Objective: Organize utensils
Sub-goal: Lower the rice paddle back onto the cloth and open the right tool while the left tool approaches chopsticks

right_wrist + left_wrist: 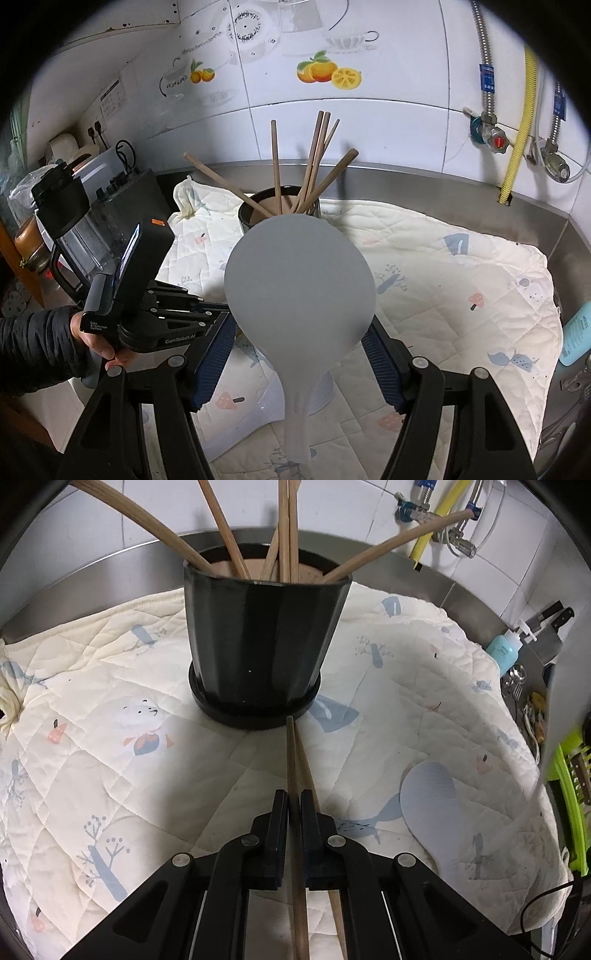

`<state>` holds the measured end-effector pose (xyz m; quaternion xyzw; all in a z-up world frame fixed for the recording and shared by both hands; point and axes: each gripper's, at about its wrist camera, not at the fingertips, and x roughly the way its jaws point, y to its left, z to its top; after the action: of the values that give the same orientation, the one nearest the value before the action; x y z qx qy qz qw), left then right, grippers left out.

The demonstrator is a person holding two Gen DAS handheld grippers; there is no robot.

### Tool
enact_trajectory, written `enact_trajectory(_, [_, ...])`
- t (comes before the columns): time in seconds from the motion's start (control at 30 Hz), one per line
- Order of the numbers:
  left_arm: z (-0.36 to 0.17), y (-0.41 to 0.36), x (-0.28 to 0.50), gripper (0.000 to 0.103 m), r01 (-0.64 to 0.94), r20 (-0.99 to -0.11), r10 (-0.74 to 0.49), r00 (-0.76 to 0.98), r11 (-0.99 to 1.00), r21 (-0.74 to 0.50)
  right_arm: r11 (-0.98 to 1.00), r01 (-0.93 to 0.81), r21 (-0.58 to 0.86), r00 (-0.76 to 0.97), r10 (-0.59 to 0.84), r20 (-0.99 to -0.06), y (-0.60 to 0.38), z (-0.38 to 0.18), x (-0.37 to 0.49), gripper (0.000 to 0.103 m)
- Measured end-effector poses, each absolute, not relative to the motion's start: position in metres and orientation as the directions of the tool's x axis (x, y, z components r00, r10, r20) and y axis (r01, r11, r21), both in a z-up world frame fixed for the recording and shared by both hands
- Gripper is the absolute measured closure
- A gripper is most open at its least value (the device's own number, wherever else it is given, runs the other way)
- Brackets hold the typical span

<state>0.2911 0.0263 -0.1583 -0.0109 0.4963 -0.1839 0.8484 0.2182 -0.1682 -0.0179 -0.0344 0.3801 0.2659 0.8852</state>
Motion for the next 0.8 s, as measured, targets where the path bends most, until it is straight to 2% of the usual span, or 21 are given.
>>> enact_trajectory(0.03, [-0.155, 0.028, 0.29, 0.097, 0.298, -0.834, -0.326, 0.445, 0.932, -0.205, 0.858, -0.489, 0.156, 0.565, 0.448, -0.693, -0.17, -0.018, 0.219, 0.074])
enact_trajectory(0.1, [-0.15, 0.03, 0.287, 0.097, 0.297, -0.824, -0.33, 0.46, 0.932, -0.208, 0.861, -0.475, 0.184, 0.56, 0.457, -0.691, -0.175, -0.018, 0.223, 0.074])
enact_trajectory(0.17, [-0.146, 0.033, 0.287, 0.103, 0.293, -0.823, -0.323, 0.467, 0.935, -0.2, 0.863, -0.473, 0.179, 0.561, 0.452, -0.694, -0.175, -0.02, 0.222, 0.074])
enact_trajectory(0.43, [-0.151, 0.04, 0.288, 0.103, 0.273, -0.831, -0.318, 0.456, 0.939, -0.21, 0.846, -0.491, 0.209, 0.51, 0.473, -0.718, -0.166, -0.032, 0.224, 0.074])
enact_trajectory(0.53, [-0.154, 0.04, 0.289, 0.103, 0.269, -0.833, -0.317, 0.453, 0.94, -0.212, 0.844, -0.486, 0.224, 0.48, 0.473, -0.739, -0.164, -0.039, 0.23, 0.064])
enact_trajectory(0.6, [-0.156, 0.042, 0.291, 0.103, 0.255, -0.836, -0.327, 0.441, 0.938, -0.233, 0.85, -0.483, 0.21, 0.474, 0.455, -0.754, -0.161, -0.046, 0.232, 0.044])
enact_trajectory(0.8, [-0.164, 0.057, 0.295, 0.102, 0.179, -0.847, -0.348, 0.402, 0.937, -0.3, 0.854, -0.473, 0.215, 0.432, 0.438, -0.788, -0.155, -0.065, 0.243, 0.042])
